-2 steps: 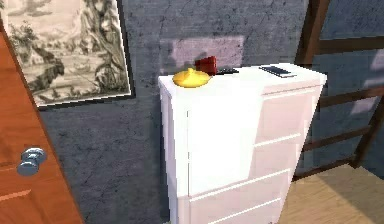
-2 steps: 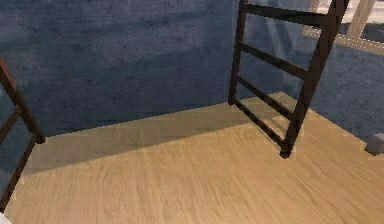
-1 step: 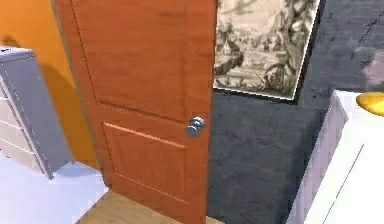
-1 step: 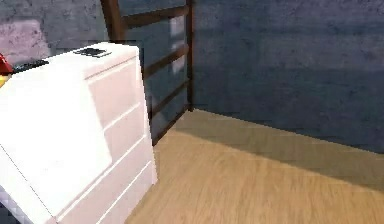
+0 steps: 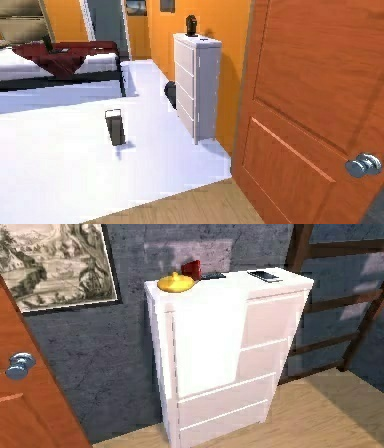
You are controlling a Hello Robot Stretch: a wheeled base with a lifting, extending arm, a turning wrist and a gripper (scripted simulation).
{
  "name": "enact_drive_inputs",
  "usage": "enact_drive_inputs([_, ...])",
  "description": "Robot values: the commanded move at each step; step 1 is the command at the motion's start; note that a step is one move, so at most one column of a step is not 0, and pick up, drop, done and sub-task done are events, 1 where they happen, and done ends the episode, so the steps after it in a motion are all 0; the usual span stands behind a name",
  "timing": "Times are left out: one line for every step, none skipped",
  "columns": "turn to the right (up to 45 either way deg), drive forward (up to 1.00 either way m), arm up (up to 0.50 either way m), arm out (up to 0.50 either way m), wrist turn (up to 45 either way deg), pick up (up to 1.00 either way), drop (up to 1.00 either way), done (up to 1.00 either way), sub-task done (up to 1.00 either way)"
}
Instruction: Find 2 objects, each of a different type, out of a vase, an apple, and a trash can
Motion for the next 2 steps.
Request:
enact_drive_inputs([-12.0, 0.0, 0.0, 0.0, 0.0, 0.0, 0.0, 0.0, 0.0])
enact_drive_inputs([0.0, 1.0, 0.0, 0.0, 0.0, 0.0, 0.0, 0.0, 0.0])
